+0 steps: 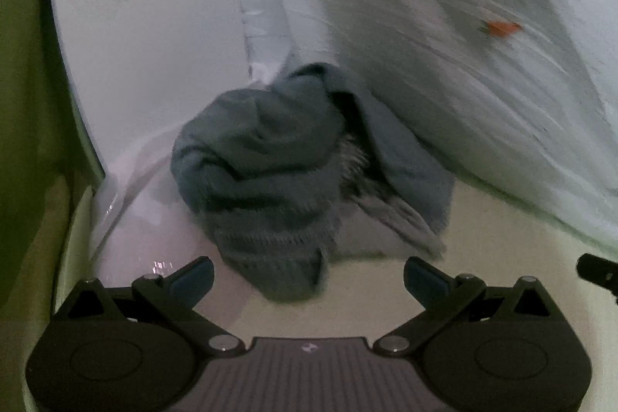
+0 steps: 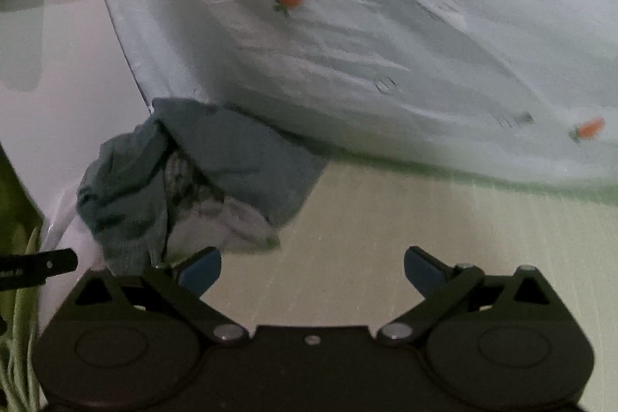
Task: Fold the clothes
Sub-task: 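Reach into the heap and grasp the blue jeans with both grippers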
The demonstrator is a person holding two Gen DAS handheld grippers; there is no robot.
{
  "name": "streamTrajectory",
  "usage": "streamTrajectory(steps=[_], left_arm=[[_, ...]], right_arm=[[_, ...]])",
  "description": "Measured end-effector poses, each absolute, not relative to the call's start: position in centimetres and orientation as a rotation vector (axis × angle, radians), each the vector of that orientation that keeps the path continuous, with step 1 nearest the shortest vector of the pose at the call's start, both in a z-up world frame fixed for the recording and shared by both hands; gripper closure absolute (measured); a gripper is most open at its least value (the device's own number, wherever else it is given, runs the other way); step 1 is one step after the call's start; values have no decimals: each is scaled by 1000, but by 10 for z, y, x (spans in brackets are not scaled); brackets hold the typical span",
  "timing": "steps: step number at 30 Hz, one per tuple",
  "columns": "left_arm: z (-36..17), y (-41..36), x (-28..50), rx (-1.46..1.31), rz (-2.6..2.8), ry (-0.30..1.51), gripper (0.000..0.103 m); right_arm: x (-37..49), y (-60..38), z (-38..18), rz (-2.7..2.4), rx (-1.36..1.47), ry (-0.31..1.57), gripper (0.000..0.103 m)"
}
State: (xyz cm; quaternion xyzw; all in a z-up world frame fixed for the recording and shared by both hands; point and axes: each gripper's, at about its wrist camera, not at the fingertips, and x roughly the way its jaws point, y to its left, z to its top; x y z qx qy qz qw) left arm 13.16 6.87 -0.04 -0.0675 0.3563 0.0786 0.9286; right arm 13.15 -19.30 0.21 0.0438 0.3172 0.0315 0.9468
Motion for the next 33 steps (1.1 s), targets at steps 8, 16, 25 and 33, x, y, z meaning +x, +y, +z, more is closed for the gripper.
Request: streamTrajectory(steps=[8,16,25,33], left_arm=[[-5,141,236,-229,239,721,4],[-40,190,316,-326,293,802,21],[-68,205,338,-413,297,829,23],[-62,193,338,-439,292,791,81]], right_arm=[[250,-154,11,87,91,630,1],[348,-93,-22,136,139,695,2],[377,-39,-65,251,174,753,3],[394,-38,-70,162,62,698,88]])
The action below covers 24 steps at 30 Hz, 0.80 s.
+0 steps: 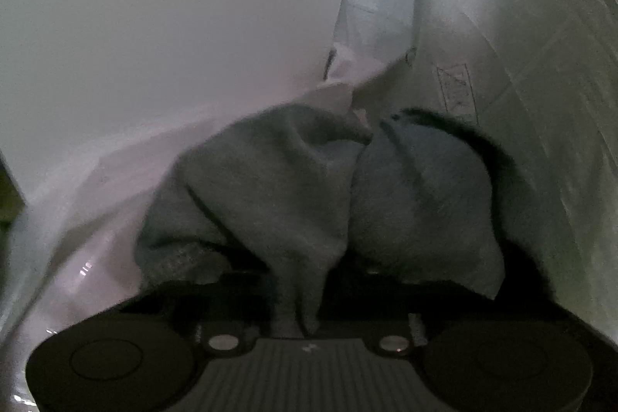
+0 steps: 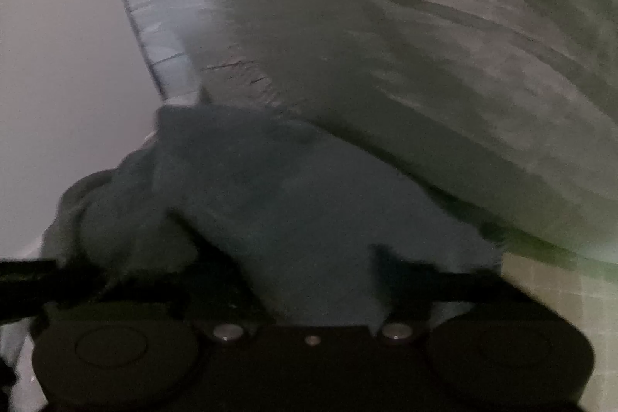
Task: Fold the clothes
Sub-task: 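Reach into the heap and grasp the blue jeans with both grippers, then pull the jeans out of the heap and lay them on the sheet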
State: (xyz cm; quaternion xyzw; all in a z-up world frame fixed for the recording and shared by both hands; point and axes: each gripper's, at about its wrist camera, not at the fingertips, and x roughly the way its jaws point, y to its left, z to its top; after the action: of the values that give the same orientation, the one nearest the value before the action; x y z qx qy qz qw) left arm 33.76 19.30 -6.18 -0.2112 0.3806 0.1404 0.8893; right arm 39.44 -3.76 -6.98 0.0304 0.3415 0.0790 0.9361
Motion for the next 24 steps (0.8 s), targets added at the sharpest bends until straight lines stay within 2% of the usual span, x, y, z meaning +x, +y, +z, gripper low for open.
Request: streamTrajectory(steps=[1,4,8,16,21,24], left_arm=[[-58,192,336,-435,296,779,87],[-38,186,323,-418,300,722,95],[-4,174,294,-379,275,636,98],[53,109,199,-301,91,538,99],[46,40,144,-265,-119,642,98],[20,-9,124,-192,-231,798,87]], right_arm=[[395,-44,-66,158,79,684,98],[377,-65,-45,107,81,569,99],[332,-112,-15,9,98,462,99],[178,-248,26,-270,165,309,99],[91,-337,17,-482,169,336,99],[59,-374,-8,-564,201,461,99]])
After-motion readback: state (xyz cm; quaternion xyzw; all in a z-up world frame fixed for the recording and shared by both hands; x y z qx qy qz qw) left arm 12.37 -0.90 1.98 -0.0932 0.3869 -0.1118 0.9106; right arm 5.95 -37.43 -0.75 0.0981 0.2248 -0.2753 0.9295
